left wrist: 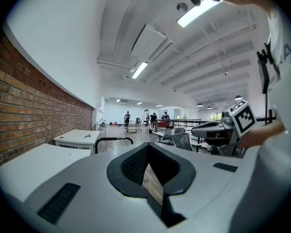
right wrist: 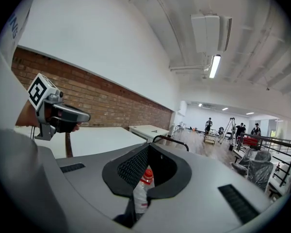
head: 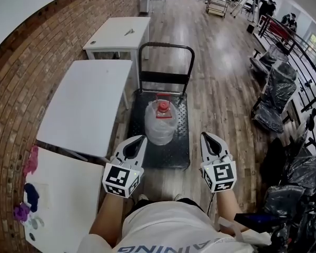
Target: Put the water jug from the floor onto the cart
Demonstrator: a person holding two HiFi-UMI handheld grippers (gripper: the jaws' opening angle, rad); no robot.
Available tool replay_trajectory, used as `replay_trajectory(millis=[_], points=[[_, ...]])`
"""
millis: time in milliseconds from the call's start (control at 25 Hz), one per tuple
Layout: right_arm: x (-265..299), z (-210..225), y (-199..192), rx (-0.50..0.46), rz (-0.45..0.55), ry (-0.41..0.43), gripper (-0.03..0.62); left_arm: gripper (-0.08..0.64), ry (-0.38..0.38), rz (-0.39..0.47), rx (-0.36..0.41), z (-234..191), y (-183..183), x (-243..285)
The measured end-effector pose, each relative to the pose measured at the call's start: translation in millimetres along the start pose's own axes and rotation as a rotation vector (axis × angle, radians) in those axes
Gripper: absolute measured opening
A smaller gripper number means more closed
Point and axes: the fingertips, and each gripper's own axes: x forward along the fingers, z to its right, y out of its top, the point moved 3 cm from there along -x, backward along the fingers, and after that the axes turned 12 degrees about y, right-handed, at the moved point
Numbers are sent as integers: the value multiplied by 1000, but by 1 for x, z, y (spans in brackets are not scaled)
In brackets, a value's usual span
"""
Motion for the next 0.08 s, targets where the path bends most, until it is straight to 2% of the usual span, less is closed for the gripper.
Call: replay_trajectory(millis=[80], points=[[0, -1, 1, -2, 5, 4, 3, 0, -6, -4, 3, 1, 0, 1]])
